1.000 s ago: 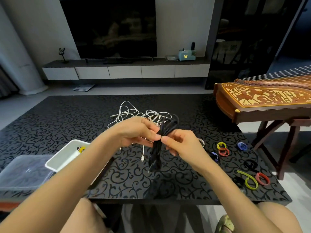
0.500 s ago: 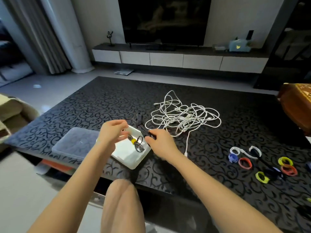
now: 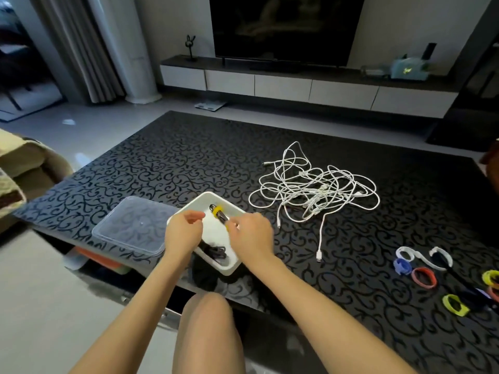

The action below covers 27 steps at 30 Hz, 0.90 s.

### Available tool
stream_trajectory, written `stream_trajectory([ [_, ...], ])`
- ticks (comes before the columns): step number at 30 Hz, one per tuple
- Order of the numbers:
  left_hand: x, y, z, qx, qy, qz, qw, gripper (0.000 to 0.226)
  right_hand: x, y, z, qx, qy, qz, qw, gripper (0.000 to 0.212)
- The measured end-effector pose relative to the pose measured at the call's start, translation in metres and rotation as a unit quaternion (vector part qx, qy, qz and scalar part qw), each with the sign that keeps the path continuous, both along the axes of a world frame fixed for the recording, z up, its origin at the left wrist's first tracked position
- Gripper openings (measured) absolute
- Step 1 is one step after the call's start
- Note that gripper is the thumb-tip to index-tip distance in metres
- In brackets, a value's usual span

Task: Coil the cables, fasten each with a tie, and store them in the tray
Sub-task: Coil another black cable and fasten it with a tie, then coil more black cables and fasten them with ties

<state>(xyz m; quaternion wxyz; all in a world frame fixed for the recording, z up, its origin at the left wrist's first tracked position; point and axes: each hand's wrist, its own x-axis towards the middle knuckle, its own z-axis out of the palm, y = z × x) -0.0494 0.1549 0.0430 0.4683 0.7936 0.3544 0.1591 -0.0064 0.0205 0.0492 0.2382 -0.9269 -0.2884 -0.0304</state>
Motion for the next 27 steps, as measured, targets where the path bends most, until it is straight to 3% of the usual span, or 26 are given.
stream_trajectory([
  [3, 0.016, -0.022, 0.000, 0.025, -0.012, -0.048, 0.998, 0.023, 0.020, -0.056, -0.009, 0.097, -0.057, -0.154, 0.982, 0.028],
  [7, 0.041, -0.063, -0.001, 0.046, -0.020, -0.120, 0.992, 0.020, 0.054, -0.125, -0.038, -0.062, 0.035, -0.306, 0.949, 0.039],
  [10, 0.055, -0.092, 0.001, 0.038, -0.024, -0.160, 0.986, 0.020, 0.067, -0.140, -0.061, -0.112, 0.128, -0.304, 0.937, 0.055],
  [13, 0.068, -0.115, 0.003, 0.061, -0.011, -0.191, 0.980, 0.018, 0.075, -0.139, -0.069, -0.117, 0.195, -0.266, 0.937, 0.035],
  [16, 0.079, -0.133, 0.002, 0.071, 0.050, -0.233, 0.969, 0.015, 0.076, -0.142, -0.055, -0.027, 0.265, -0.280, 0.922, 0.025],
  [18, 0.085, -0.150, 0.003, -0.015, 0.100, -0.280, 0.955, 0.019, 0.068, -0.151, -0.035, 0.083, 0.277, -0.271, 0.918, 0.023],
  [20, 0.089, -0.166, 0.010, -0.192, 0.140, -0.297, 0.925, 0.028, 0.052, -0.162, -0.013, 0.161, 0.241, -0.231, 0.929, 0.030],
  [23, 0.096, -0.185, 0.028, -0.376, 0.124, -0.274, 0.877, 0.038, 0.015, -0.183, 0.007, 0.209, 0.188, -0.178, 0.943, 0.025],
  [25, 0.099, -0.195, 0.046, -0.441, 0.070, -0.244, 0.861, 0.032, -0.007, -0.196, 0.013, 0.178, 0.156, -0.149, 0.960, 0.023],
  [27, 0.096, -0.206, 0.067, -0.422, 0.051, -0.258, 0.868, 0.020, -0.017, -0.208, 0.021, 0.161, 0.172, -0.090, 0.968, 0.024],
])
